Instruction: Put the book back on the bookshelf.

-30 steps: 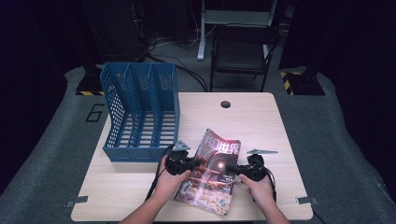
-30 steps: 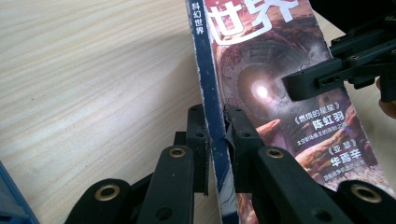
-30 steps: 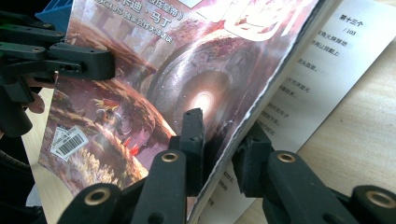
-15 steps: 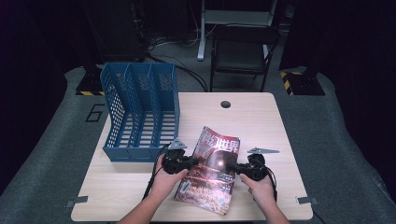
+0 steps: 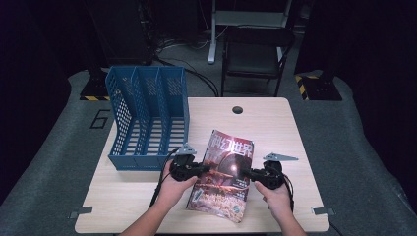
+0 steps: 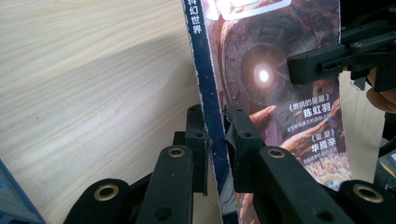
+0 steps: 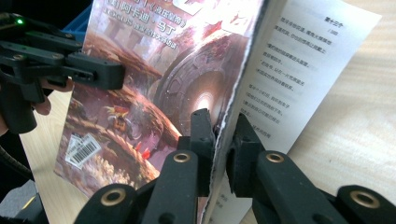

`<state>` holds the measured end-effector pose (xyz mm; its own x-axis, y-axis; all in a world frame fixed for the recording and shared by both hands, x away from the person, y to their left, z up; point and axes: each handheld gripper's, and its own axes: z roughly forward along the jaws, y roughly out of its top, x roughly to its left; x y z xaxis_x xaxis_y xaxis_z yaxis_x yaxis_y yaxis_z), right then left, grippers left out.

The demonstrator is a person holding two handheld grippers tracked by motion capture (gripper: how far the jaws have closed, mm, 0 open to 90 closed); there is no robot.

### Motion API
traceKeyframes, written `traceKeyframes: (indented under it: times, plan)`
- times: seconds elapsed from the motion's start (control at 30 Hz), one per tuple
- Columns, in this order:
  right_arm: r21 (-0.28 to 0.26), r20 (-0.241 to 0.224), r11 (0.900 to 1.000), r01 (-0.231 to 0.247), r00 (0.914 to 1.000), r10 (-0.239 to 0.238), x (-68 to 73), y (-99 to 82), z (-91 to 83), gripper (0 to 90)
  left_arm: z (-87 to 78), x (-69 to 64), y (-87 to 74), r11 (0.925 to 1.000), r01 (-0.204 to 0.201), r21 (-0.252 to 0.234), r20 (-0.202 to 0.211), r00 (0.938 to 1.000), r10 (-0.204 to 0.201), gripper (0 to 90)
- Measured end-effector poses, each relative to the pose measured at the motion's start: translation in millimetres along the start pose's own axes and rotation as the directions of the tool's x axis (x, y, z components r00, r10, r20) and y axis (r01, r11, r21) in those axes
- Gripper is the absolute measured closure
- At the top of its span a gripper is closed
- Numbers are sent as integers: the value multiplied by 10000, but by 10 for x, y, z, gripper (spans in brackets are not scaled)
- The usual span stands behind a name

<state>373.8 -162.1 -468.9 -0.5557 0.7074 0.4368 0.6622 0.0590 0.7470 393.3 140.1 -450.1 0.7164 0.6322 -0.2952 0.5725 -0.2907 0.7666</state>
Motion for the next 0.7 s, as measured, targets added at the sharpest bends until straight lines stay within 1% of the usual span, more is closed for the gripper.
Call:
traceKeyframes:
  times: [0.03,0.1,0.13,0.17,0.23,0.27,0.3,0.37,0.4,0.43,0.47,0.53,0.57,0.6,0.7]
  plan:
    - [-93,-19,9998,147,9999,-148,1,10,-11,834,-5,-3,7,10000,-46,7,-3,10000,46,806]
    - [-232,37,9995,236,9997,-236,23,24,-36,839,-15,-10,17,10000,-85,49,38,10000,84,805]
    - [-290,43,9989,361,9993,-360,30,32,-45,840,-22,-14,23,9999,-30,103,72,10000,29,805]
    - [-278,84,9989,369,9993,-367,49,40,-57,840,-26,-13,28,9999,-118,55,59,9999,118,804]
    - [-421,178,9974,581,9982,-574,68,57,-68,842,-40,-17,41,9999,-139,91,133,9998,138,805]
    - [-420,178,9972,621,9980,-614,79,66,-78,843,-47,-22,47,9998,-166,77,99,9998,165,805]
    - [-437,218,9971,625,9979,-616,86,72,-86,843,-49,-26,52,9999,-146,69,155,9998,145,805]
    - [-482,247,9964,701,9973,-690,93,88,-98,846,-57,-34,62,9997,-216,97,137,9997,215,804]
    - [-510,212,9969,605,9980,-595,100,94,-104,846,-61,-32,69,9995,-299,127,162,9994,296,804]
    - [-522,181,9963,685,9975,-677,98,101,-110,847,-65,-37,73,9995,-286,151,191,9994,283,804]
    - [-552,225,9965,628,9978,-616,110,108,-116,847,-69,-40,77,9994,-303,180,226,9993,299,803]
    - [-527,226,9963,683,9975,-672,122,120,-136,848,-74,-49,85,9993,-345,162,219,9992,341,803]
    - [-546,215,9961,694,9974,-684,129,129,-143,848,-78,-44,92,9987,-455,210,262,9986,450,802]
    - [-533,249,9960,713,9972,-701,136,138,-152,849,-81,-52,94,9990,-373,229,277,9989,367,802]
    - [-565,226,9953,791,9967,-780,155,170,-166,850,-93,-47,109,9983,-507,284,306,9983,498,802]
